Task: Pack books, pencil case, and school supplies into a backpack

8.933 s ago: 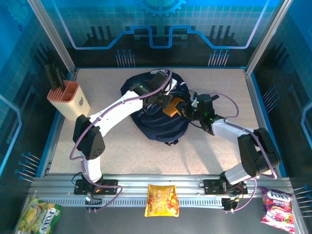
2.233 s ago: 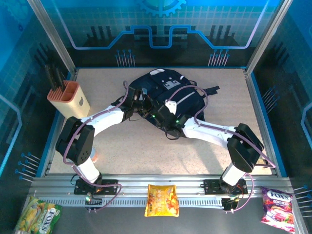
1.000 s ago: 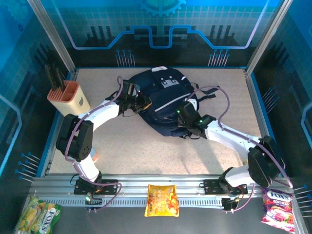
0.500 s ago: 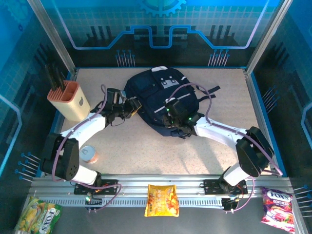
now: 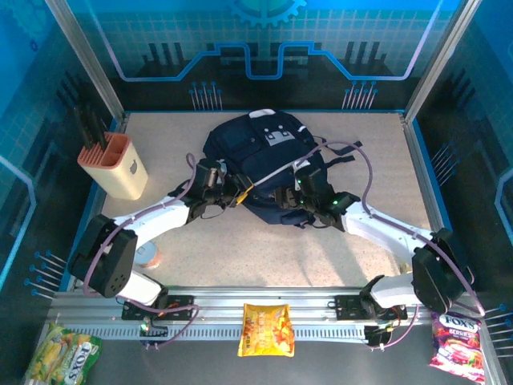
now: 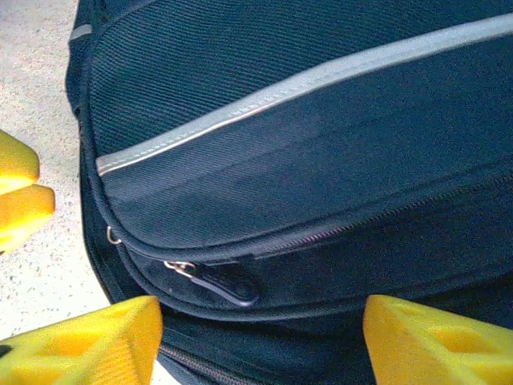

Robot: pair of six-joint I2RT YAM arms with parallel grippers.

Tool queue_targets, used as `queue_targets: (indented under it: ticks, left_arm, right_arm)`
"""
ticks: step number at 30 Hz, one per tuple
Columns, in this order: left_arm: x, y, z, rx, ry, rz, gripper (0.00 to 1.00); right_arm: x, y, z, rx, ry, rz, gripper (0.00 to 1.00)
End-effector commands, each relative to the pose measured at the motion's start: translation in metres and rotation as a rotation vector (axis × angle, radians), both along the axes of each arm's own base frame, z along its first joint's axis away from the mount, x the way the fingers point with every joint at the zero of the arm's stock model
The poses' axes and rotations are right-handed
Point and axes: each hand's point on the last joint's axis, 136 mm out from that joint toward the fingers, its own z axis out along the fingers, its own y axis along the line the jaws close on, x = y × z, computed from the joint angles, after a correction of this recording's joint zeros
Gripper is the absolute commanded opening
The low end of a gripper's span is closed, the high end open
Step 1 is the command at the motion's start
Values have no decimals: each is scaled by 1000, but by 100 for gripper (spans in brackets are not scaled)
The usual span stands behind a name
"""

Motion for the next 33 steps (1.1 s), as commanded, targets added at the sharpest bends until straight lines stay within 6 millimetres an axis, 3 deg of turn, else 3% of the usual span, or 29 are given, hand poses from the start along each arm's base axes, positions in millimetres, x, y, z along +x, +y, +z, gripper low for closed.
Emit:
queue_targets:
  ticks: [1,5,7,12,16,21,25,33]
  left_arm:
    - [17,-7,3,-16,-8,42,40]
    - [23,-14,-3,-7,8,29,36]
    - [27,-18,-4,-11,10,22,35]
    - [33,-22,-1,-12,-1,11,32]
    - [36,-24,-4,5,2,-1,23]
    - [38,-23,8,8,-25,-17,0]
    - [37,-18,33,-13,-69,-27,0]
    - [35,-10,68,-49,-129,-41,0]
  right_arm:
    - [4,-2,11,45,-50,13,76]
    - [6,-2,12,46,-66,35,88]
    - [7,-3,12,34,-73,35,100]
    - [10,-3,6,9,-75,46,100]
    - [9,5,7,10,-89,108,100]
    - [5,21,8,-3,-114,250,88]
    - [1,29,6,13,-98,339,78]
    - [-2,40,5,77,-68,403,73]
